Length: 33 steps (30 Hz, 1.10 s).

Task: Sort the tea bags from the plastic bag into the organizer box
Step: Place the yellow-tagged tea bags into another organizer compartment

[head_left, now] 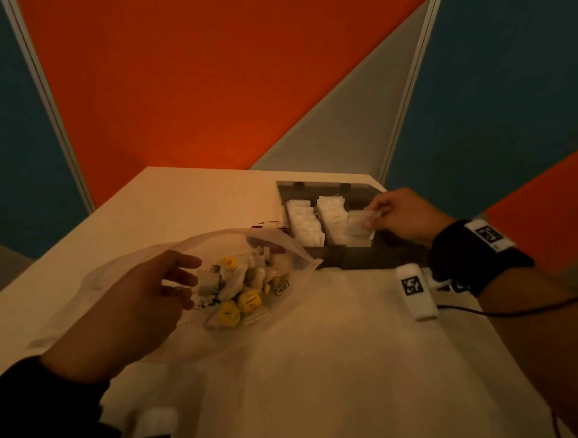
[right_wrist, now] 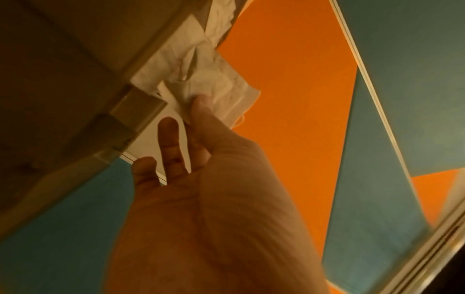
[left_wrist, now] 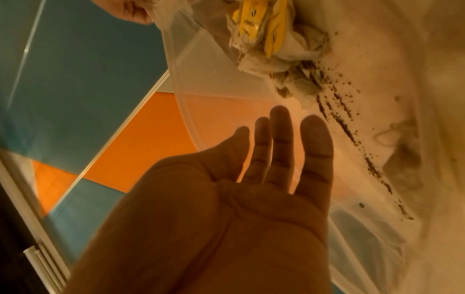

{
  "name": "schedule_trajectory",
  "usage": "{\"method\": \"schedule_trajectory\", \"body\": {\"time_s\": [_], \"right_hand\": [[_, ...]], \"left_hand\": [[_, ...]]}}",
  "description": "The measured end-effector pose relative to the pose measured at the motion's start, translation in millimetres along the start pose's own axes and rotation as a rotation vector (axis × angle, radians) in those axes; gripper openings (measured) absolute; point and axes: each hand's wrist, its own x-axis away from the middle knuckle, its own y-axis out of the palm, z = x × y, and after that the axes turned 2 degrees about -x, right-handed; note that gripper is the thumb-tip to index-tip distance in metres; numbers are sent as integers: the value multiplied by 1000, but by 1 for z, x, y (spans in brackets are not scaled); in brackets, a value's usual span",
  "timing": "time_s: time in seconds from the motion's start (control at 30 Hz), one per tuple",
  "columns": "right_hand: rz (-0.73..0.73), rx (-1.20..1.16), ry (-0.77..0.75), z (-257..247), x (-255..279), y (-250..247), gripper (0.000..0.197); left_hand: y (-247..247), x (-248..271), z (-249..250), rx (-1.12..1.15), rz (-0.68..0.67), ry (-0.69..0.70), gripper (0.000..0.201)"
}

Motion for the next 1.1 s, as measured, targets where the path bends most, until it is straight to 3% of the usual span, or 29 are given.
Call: {"method": "schedule_trajectory", "body": {"time_s": [0.23,0.37,0.47,0.6,0.67,0.73,0.83,0.9,0.93,0.97,1.1], "right_hand": [[-31,-66,-144,-36,-8,31,9],[-39,155,-180,-57,-21,51,7],[-178,315,-125,-57,-31,61,15],[-355,511,-100,-64,-29,72,23],[-392,586,-99,-70,-27,74,28],[-412,616,-69,-78,-19,70,20],[-230,532,-99,-94,-3,58,31],[-52,373,-204,-112,21,49,21],[-37,315,-248,-122,34,46,15],[-78,284,-276,-130,48,44,16],[-527,357,-274,-147,90,61,26]], "left_hand": [[-1,2,3,19,13,15,38],[-4,4,8,12,-2,20,47],[-8,2,7,-53,11,37,49],[-9,0,14,-223,12,97,28],[-6,-2,24,-300,-29,106,31],[0,-9,34,-345,-91,125,42],[14,-25,47,-440,-160,153,58],[25,-38,54,-496,-206,134,66],[30,-45,56,-529,-232,130,68],[33,-50,58,-566,-260,129,69],[48,-61,59,-821,-429,200,64]]}}
